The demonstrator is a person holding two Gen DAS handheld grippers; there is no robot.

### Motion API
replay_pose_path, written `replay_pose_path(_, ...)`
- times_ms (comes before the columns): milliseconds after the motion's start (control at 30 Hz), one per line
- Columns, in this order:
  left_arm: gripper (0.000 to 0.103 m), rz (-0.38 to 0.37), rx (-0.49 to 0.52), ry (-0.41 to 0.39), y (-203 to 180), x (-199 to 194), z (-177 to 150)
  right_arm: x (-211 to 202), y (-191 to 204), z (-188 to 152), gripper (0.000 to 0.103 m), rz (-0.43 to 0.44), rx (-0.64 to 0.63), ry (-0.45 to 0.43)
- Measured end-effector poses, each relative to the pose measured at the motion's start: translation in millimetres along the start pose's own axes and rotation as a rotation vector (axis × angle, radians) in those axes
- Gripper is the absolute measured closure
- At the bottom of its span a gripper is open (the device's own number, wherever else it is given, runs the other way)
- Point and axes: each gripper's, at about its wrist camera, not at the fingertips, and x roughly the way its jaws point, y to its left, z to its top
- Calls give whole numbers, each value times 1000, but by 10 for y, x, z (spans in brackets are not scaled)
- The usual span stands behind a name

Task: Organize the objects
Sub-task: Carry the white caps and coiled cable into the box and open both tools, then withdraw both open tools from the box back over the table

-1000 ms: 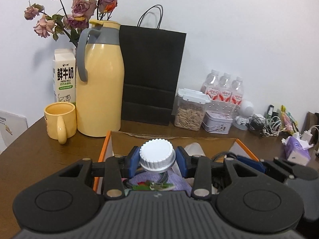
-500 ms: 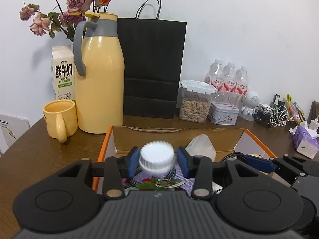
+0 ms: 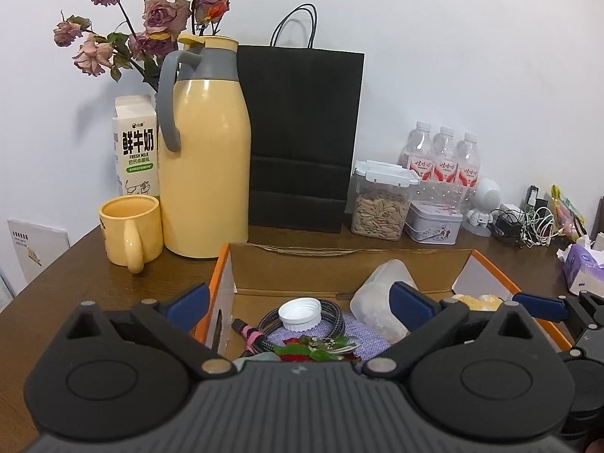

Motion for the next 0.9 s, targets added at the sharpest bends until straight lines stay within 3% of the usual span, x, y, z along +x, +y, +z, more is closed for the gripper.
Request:
replay_pose_path(533,0,-34,6,4,-11,-126,32,-148,47,6,0,-2,-21,-13)
replay_pose_path(900,0,-34,11,-6,25,-464,32,-436,108,10,0,3,-43,-27)
